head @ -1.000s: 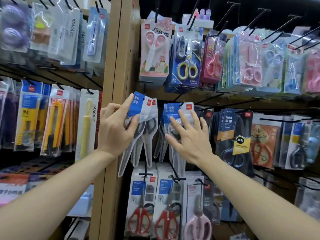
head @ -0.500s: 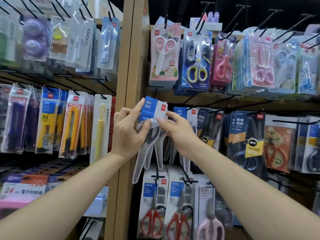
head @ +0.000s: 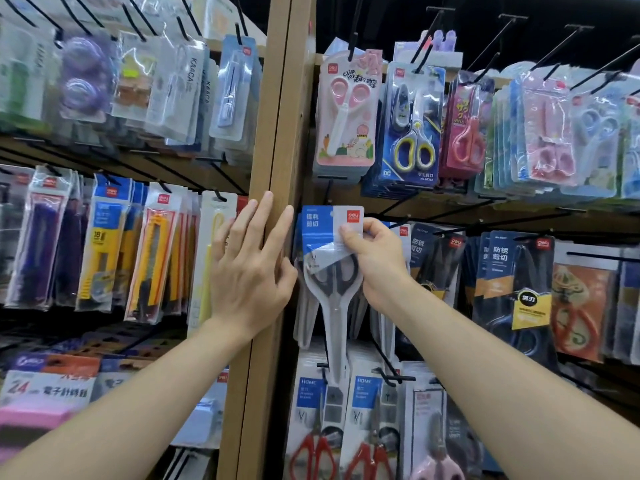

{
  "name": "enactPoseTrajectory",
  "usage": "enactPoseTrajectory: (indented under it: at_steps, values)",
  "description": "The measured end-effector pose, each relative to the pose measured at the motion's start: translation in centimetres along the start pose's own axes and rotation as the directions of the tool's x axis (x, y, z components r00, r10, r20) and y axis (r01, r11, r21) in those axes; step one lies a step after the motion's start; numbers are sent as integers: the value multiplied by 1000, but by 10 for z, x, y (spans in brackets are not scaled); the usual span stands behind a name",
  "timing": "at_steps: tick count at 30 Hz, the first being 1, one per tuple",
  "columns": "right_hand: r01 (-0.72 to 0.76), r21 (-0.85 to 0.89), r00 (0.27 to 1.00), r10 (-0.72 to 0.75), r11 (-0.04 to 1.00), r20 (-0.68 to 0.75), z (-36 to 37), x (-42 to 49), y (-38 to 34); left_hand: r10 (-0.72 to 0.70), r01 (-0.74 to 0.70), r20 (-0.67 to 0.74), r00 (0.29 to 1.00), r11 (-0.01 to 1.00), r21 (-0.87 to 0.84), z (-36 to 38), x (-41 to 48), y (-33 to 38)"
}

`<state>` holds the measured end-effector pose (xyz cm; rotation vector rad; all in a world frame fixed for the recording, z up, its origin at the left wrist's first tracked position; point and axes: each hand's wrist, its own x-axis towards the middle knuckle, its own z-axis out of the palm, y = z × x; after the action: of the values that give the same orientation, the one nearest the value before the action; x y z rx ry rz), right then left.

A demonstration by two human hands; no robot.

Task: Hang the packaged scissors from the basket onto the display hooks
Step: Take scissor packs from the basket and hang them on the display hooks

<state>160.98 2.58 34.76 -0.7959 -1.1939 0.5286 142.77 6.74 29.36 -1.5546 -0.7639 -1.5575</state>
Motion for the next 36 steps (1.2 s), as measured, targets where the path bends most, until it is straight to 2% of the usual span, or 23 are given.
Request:
enactPoseTrajectory:
  at_steps: [8, 15, 17, 18, 19, 20, 21, 22, 23, 24, 25, 27, 30, 33, 36]
  values:
    - [-6, -16, 992, 4, 1000, -124, 18, 22, -3, 6, -6, -16, 1000, 1000, 15, 2, -1, 0]
    - [-95, -70, 988, 86, 993, -126, 16, 24, 3, 4, -4, -21, 1000, 1000, 13, 2, -2, -1]
    - [-58, -107, 990, 43, 993, -136, 14, 22, 7, 5, -4, -22, 1000, 1000, 11, 2, -2, -1]
    - [17, -185, 986, -46, 983, -157, 12, 20, 9, 5, -5, -24, 1000, 1000, 9, 2, -3, -1]
    - [136, -319, 965, -198, 938, -171, 9, 15, 11, 5, -4, -28, 1000, 1000, 7, 2, -3, -1]
    - [282, -474, 912, -387, 834, -138, 6, 9, 14, 4, -4, -35, 999, 1000, 7, 2, -4, -1]
    - [430, -597, 829, -557, 677, -35, 1, 4, 17, 5, -4, -40, 999, 1000, 8, 3, -4, -1]
    - [552, -668, 741, -661, 500, 117, -4, 1, 21, 6, -5, -43, 999, 1000, 10, 3, -4, 0]
    - [633, -698, 674, -682, 335, 283, -10, -1, 25, 8, -8, -43, 999, 1000, 13, 3, -4, 0]
    - [677, -706, 639, -641, 206, 426, -16, 0, 29, 10, -9, -42, 999, 1000, 16, 3, -4, 0]
    - [686, -718, 640, -567, 117, 518, -22, 0, 33, 10, -10, -39, 999, 1000, 17, 2, -4, 0]
    - [661, -751, 676, -437, 3, 593, -29, 1, 37, 7, -6, -29, 1000, 1000, 17, 2, -4, 0]
    - [627, -763, 694, -333, -154, 638, -28, 1, 38, 0, 0, -26, 1000, 1000, 30, 0, -4, 1]
    - [575, -781, 763, -187, -243, 619, -21, 3, 39, 5, -4, -24, 1000, 1000, 27, 0, -4, 0]
    - [547, -802, 812, -80, -237, 578, -18, 7, 42, 12, -11, -15, 1000, 1000, 16, 1, -5, -1]
